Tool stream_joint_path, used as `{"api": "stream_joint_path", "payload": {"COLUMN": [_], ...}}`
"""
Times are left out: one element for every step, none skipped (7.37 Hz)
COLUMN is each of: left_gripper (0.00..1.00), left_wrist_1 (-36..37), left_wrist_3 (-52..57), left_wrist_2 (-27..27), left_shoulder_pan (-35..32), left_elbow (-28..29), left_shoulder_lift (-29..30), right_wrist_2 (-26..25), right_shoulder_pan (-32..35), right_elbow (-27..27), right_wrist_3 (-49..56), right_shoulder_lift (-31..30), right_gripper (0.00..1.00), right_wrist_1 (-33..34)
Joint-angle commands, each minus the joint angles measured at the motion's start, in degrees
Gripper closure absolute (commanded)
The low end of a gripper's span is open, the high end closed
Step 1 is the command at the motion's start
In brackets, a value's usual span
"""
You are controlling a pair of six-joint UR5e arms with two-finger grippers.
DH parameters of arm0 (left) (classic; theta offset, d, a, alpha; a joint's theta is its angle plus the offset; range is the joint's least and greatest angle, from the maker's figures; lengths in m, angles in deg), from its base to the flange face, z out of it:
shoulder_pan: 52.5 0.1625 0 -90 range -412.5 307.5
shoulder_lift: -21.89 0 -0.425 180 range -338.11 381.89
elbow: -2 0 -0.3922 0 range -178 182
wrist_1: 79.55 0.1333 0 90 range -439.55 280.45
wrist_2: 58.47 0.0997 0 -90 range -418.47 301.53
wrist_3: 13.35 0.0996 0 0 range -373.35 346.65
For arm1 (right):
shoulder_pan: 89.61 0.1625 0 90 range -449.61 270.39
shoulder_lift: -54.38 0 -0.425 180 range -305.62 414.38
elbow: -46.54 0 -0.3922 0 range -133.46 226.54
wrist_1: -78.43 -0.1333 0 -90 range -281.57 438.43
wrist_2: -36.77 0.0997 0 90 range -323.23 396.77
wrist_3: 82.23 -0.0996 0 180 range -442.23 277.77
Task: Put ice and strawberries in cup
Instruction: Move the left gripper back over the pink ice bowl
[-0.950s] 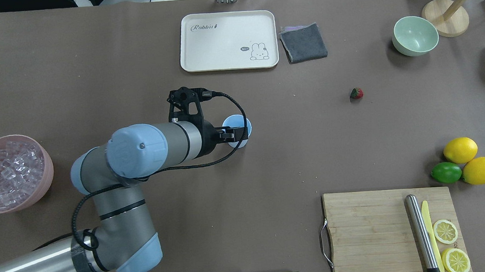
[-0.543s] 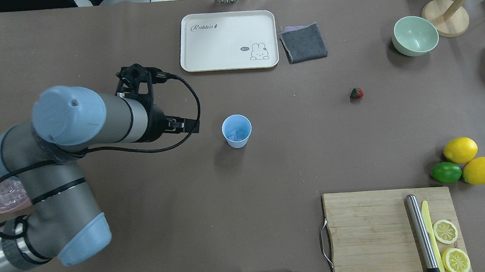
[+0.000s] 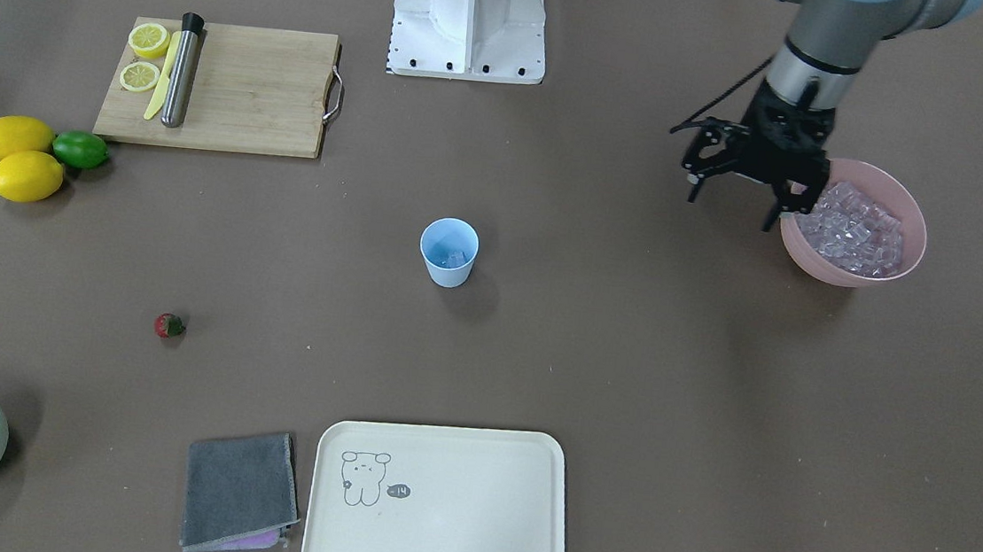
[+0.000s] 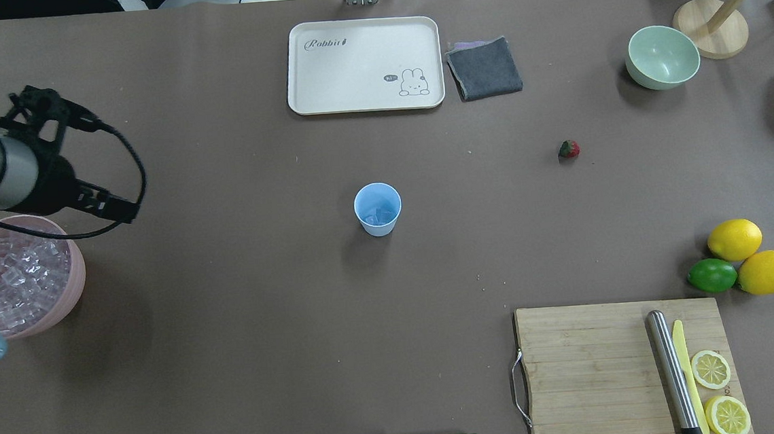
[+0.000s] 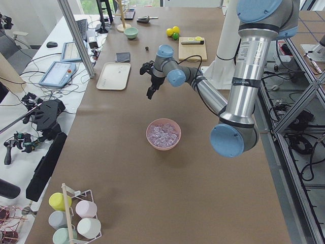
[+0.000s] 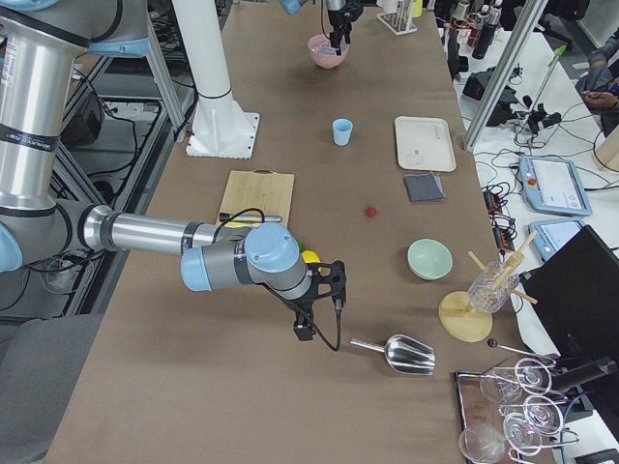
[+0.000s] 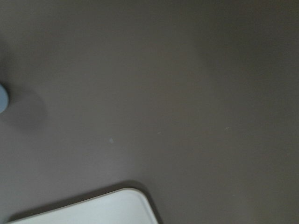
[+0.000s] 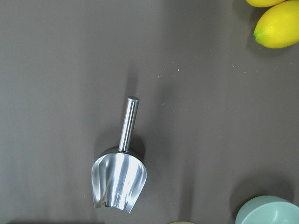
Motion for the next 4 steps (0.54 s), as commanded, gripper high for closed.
{"api": "stream_joint_path", "payload": {"left_gripper": [0.01,0.01,0.01,0.01], "left_wrist_1": [-11.4,-20.0,-28.0,-30.6], "left_wrist_3": [10.3,9.9,9.4,9.2], "left_wrist_2": [-3.3,-3.3,-3.5,-6.1], "left_shoulder_pan": [-4.9,-5.0,-5.0,-4.9], "left_elbow": [2.6,6.5,10.5,11.4], "left_shoulder_lift": [-12.1,-15.5,-17.5,-19.4], "right_wrist_2": [0.1,0.1,0.2,0.2], "right_shoulder_pan": [0.0,0.0,0.0,0.0], "right_elbow": [0.2,0.2,0.2,0.2], "right_wrist_3": [0.1,0.2,0.2,0.2], "right_shoulder_lift": [0.0,0.0,0.0,0.0], "right_gripper": [0.0,0.0,0.0,0.0], "right_wrist_1": [0.0,-0.1,-0.1,-0.1]}}
